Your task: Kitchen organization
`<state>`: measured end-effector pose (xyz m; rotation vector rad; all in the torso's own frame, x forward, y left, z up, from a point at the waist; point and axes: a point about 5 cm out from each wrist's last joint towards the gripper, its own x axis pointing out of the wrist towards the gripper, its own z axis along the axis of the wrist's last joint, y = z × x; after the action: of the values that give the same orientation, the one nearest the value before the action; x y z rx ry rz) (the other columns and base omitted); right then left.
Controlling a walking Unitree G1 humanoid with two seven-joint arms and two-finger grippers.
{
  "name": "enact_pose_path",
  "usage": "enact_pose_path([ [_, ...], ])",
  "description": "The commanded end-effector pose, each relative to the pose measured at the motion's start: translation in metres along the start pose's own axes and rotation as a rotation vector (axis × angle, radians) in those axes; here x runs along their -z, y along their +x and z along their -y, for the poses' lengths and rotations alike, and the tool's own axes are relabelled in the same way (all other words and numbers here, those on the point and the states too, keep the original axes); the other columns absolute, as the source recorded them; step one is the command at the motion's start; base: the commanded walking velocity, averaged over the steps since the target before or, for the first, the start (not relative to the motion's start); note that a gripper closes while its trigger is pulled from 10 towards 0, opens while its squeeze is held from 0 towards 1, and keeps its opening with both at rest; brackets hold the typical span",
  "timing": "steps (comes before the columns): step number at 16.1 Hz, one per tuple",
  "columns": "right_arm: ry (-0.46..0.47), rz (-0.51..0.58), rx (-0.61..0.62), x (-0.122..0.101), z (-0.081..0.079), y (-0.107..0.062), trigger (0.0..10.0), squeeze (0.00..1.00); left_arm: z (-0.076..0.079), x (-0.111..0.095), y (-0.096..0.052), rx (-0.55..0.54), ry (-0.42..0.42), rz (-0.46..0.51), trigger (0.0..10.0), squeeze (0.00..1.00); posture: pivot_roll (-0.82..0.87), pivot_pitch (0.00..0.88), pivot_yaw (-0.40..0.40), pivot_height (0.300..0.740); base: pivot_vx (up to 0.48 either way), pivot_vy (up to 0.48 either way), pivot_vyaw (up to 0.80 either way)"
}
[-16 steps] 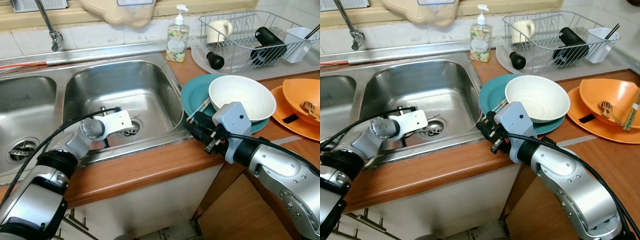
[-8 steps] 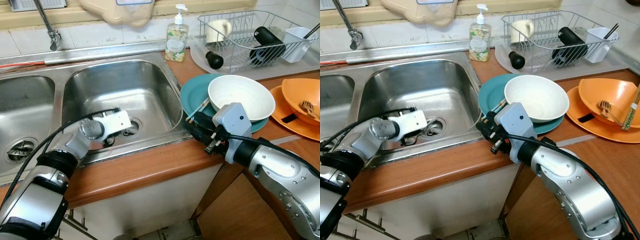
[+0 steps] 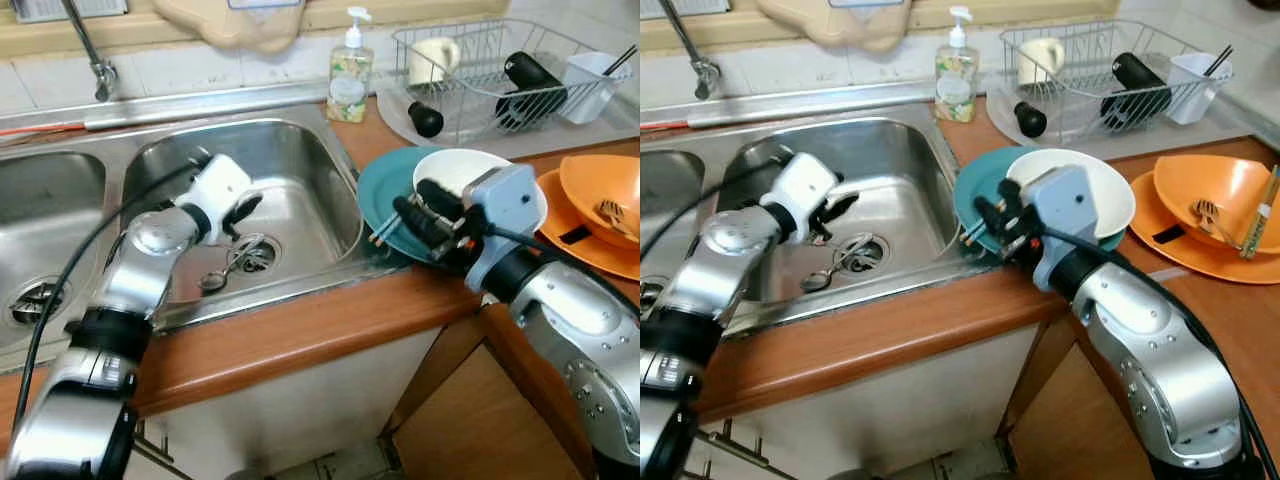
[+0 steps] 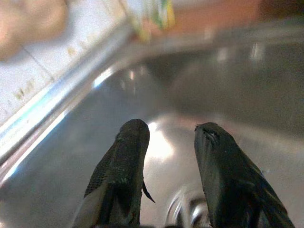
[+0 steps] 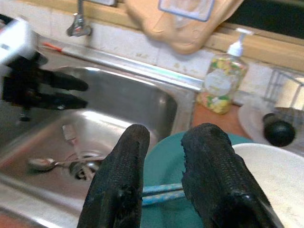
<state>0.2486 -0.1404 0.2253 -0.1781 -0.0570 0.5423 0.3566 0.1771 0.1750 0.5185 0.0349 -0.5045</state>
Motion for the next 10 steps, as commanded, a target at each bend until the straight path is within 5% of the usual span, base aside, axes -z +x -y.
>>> enact_pose_path([
  [1, -0.002, 0.005, 0.027, -0.004, 0.006, 0.001, 10.0, 0.00, -0.004, -0.009, -0.003, -0.008, -0.030, 0.044, 10.0, 0.00, -0.14, 0.000, 0.012, 0.740, 0.000, 0.000, 0.00],
  [3, 0.002, 0.005, 0.063, -0.005, 0.012, -0.001, 10.0, 0.00, -0.002, -0.022, -0.014, -0.015, -0.085, 0.130, 10.0, 0.00, -0.14, 0.000, 0.016, 0.740, 0.000, 0.000, 0.00],
  [6, 0.007, -0.003, 0.107, -0.005, 0.016, -0.002, 10.0, 0.00, 0.001, -0.036, -0.024, -0.083, -0.278, 0.286, 10.0, 0.00, -0.14, 0.000, 0.017, 0.740, 0.000, 0.000, 0.00],
  [7, 0.016, -0.011, 0.117, -0.004, 0.017, -0.002, 10.0, 0.27, 0.005, -0.039, -0.027, -0.110, -0.278, 0.332, 10.0, 0.00, -0.14, 0.000, 0.017, 0.740, 0.000, 0.000, 0.00],
  [8, 0.041, -0.011, 0.121, -0.003, 0.017, -0.003, 10.0, 0.39, 0.010, -0.036, -0.028, -0.058, -0.289, 0.296, 10.0, 0.00, -0.14, 0.000, 0.018, 0.740, 0.000, 0.000, 0.00],
  [10, 0.064, -0.020, 0.120, -0.002, 0.017, -0.004, 10.0, 0.99, 0.022, -0.037, -0.037, -0.015, -0.318, 0.291, 10.0, 0.00, -0.14, 0.000, 0.019, 0.740, 0.000, 0.000, 0.00],
])
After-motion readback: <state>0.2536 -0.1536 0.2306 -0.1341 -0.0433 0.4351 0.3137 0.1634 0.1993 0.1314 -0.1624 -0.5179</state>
